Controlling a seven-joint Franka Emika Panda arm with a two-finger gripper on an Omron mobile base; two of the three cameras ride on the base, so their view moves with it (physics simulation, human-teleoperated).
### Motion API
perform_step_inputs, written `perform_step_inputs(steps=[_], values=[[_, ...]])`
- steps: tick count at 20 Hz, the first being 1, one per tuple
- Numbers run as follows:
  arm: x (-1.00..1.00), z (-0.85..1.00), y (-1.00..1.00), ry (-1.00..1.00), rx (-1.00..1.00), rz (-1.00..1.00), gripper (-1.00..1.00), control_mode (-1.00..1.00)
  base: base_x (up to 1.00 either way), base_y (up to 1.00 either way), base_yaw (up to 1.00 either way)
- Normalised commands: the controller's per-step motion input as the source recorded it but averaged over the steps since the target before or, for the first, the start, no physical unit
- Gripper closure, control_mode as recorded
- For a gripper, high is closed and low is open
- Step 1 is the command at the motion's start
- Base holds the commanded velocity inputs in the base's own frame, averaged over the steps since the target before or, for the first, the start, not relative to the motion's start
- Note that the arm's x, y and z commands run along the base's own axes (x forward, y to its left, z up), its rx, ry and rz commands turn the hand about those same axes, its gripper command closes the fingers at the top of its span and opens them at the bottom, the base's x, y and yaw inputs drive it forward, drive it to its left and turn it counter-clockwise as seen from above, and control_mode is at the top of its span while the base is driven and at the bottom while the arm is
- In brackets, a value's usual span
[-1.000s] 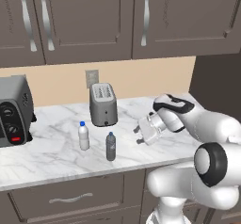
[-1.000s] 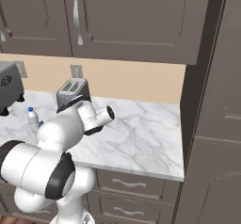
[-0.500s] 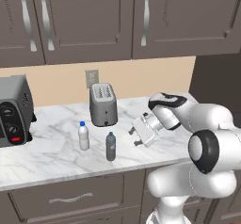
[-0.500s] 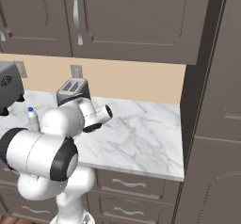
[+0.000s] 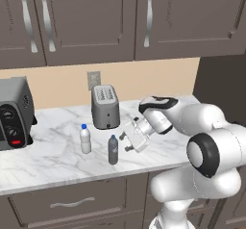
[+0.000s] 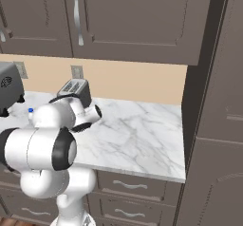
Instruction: Take the bottled waters from the counter and place them in the freezer to freeze. Close the freezer door after placing the bottles.
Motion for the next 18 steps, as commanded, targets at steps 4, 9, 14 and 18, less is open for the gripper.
perform_step_inputs(steps=[4,9,14,18], values=[[-0.16,-0.12,0.31,0.00,0.02,0.01,-1.00,-1.00,0.00,0.00,0.00],[-0.17,-0.01,0.00,0.00,0.03,0.00,-1.00,-1.00,0.00,0.00,0.00],[-0.09,0.00,0.05,0.00,0.03,0.06,-1.00,-1.00,0.00,0.00,0.00],[0.00,0.00,0.00,0.00,0.01,0.06,-1.00,-1.00,0.00,0.00,0.00]])
